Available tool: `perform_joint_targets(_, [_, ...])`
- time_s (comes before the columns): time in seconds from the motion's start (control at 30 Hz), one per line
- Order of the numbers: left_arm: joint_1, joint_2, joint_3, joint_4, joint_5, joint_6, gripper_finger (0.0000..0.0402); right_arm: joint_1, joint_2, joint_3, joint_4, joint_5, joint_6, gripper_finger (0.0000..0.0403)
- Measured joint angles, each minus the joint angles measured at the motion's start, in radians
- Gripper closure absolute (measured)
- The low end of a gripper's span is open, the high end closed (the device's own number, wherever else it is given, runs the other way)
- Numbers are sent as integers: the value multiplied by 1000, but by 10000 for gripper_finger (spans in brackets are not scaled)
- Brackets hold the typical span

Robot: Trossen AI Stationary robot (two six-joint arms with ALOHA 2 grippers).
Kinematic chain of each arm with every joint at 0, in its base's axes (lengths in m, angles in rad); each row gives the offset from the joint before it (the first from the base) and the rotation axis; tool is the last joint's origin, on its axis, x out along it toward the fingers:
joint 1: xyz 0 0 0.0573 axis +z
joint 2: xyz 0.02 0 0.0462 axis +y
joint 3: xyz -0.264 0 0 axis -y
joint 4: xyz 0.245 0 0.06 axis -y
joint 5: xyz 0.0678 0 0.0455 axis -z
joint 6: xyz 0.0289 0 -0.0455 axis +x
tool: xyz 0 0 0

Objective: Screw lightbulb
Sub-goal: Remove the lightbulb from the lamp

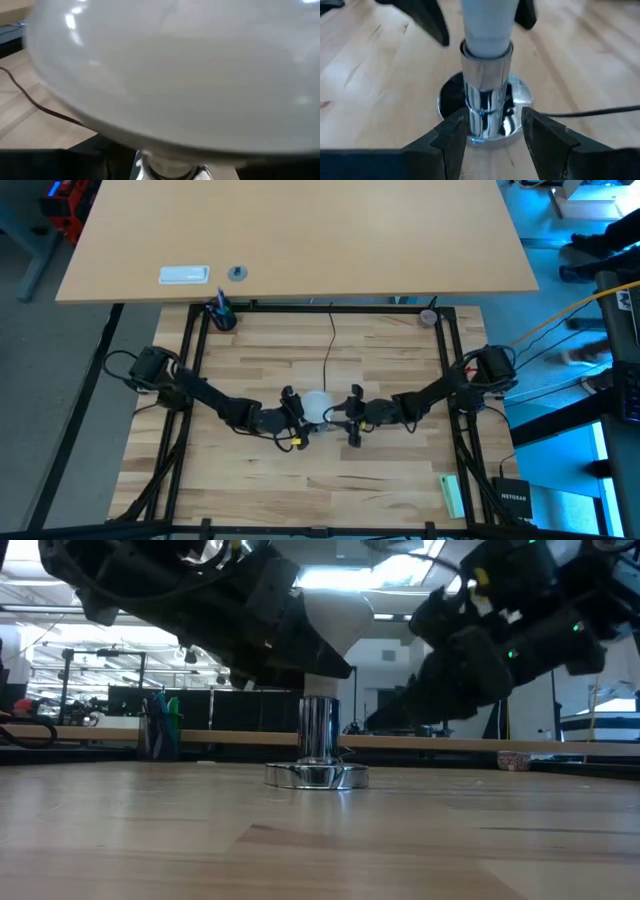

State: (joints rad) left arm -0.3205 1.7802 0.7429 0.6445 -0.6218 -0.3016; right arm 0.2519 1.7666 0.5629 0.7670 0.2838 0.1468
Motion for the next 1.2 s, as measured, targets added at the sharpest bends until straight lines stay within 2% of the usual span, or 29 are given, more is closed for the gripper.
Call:
perform_joint_targets(0.37, [28,0,0,-5,-1,-4,145,-44,117,65,69,-96,0,214])
perform_joint_targets(0.57, [28,0,0,-4,0,-5,160,-44,157,117,-17,-96,-47,214])
perform_joint_targets(0.9, [28,0,1,7,0,-14,164,-45,157,118,-23,-85,-49,214])
perform_joint_targets(1.0, [28,0,8,5,0,-24,188,-45,157,118,-22,-85,-49,214])
perform_joint_targets(1.13, [28,0,13,4,-1,-28,260,-44,145,118,-33,-85,-49,214])
perform_joint_targets(1.2, [28,0,13,4,-1,-28,262,-43,119,118,-65,-93,-48,214])
